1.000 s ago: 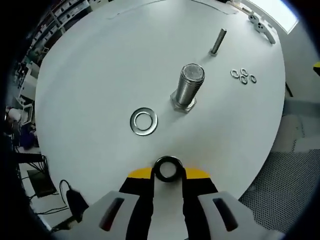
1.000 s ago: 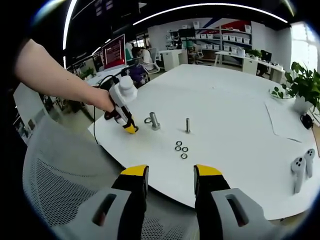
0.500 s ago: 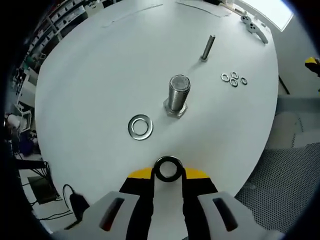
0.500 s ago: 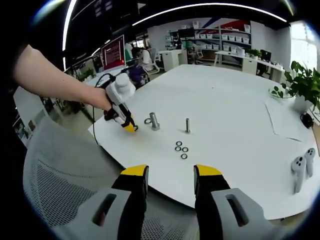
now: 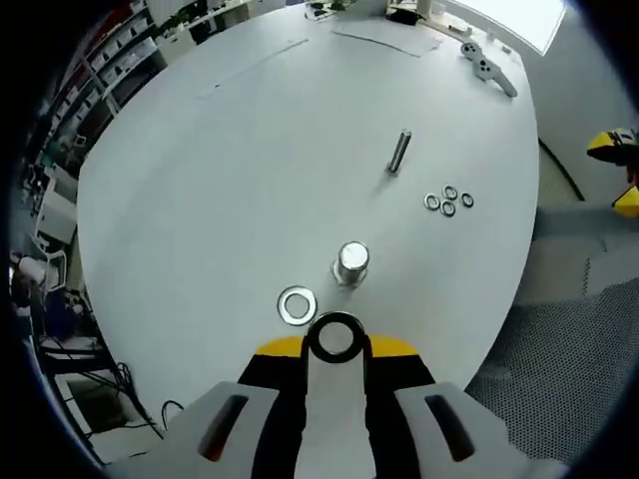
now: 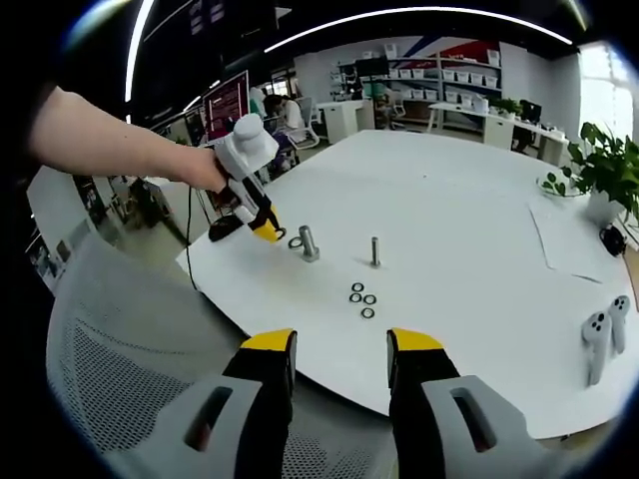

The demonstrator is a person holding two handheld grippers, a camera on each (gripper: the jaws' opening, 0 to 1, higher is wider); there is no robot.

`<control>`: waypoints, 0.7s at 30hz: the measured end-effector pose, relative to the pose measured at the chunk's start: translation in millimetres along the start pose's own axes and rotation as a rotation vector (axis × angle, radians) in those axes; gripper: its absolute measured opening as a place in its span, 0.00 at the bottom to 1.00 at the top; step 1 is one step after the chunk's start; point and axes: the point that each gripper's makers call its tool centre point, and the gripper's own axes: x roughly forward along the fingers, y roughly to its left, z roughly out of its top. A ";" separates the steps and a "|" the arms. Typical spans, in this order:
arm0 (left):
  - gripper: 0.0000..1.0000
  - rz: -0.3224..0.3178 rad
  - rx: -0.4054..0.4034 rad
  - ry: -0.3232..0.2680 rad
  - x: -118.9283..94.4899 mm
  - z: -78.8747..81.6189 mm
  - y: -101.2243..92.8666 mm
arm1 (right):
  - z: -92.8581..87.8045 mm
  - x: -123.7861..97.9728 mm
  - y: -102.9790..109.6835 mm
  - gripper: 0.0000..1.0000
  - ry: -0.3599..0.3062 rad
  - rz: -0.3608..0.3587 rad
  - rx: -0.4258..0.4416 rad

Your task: Place the washer onto the threaded stud by aligning its center hole with the stud, sliding it down to the base, and recovering from edge contact or off-axis alignment until the washer reaches the visible bottom stop.

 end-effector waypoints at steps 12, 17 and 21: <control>0.19 0.000 -0.008 -0.060 -10.0 30.8 2.9 | 0.9 -0.4 -0.4 0.39 -0.005 0.000 0.002; 0.19 -0.015 0.022 -0.045 -4.5 37.4 -3.1 | 0.7 -0.3 -0.2 0.39 -0.004 0.000 0.001; 0.19 -0.016 0.044 -0.042 -1.8 43.0 -5.1 | 0.7 -0.3 -0.6 0.39 -0.004 -0.002 0.003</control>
